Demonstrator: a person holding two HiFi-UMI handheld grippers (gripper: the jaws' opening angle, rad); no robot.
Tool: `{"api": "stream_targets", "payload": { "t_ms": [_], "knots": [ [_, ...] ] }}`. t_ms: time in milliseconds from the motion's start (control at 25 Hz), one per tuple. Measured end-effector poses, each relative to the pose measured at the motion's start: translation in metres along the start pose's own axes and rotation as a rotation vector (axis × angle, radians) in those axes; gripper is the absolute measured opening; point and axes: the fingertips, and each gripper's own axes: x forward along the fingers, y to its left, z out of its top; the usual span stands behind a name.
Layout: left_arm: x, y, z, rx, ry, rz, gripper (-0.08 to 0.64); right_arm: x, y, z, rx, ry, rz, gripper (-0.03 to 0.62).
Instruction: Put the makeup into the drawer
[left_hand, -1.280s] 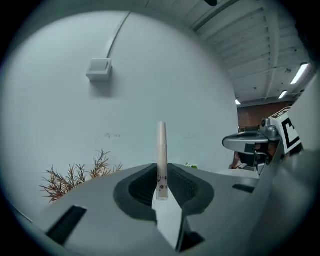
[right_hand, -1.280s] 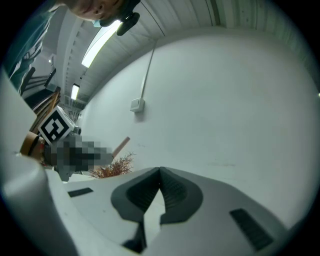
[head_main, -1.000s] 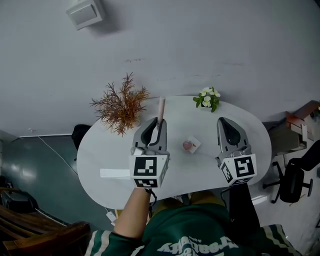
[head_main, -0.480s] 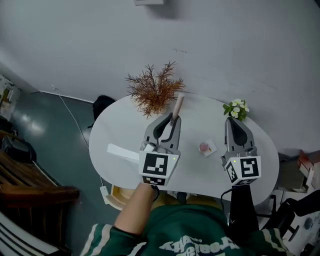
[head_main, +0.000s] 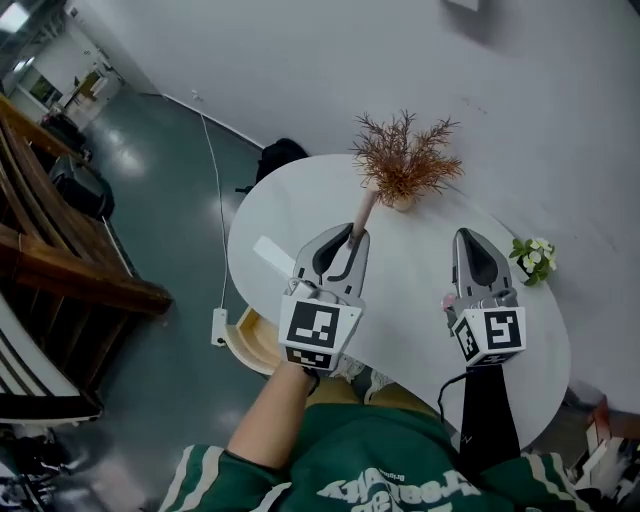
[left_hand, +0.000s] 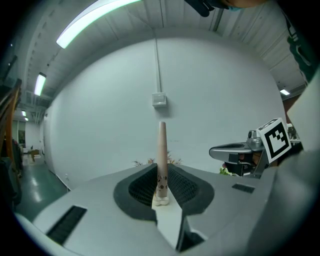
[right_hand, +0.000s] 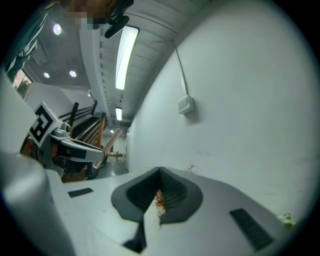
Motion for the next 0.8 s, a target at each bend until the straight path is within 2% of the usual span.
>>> {"api": "stream_targets", "payload": {
  "t_ms": [160, 480, 800],
  "knots": [
    [-0.039, 0.034, -0.007, -0.01, 0.004, 0.127, 0.064, 0.022, 0.046, 0.003, 0.004, -0.018, 0.127, 0.003],
    [-0.121, 0.105, -0.027, -0.04, 0.022, 0.328, 0.064, 0.059, 0.152, 0.008, 0.0, -0.029, 0.334, 0.003],
    [-0.212, 0.167, -0.051, -0.051, 0.059, 0.447, 0.064, 0.077, 0.273, 0.015, 0.001, -0.028, 0.481, 0.003]
  ]
}}
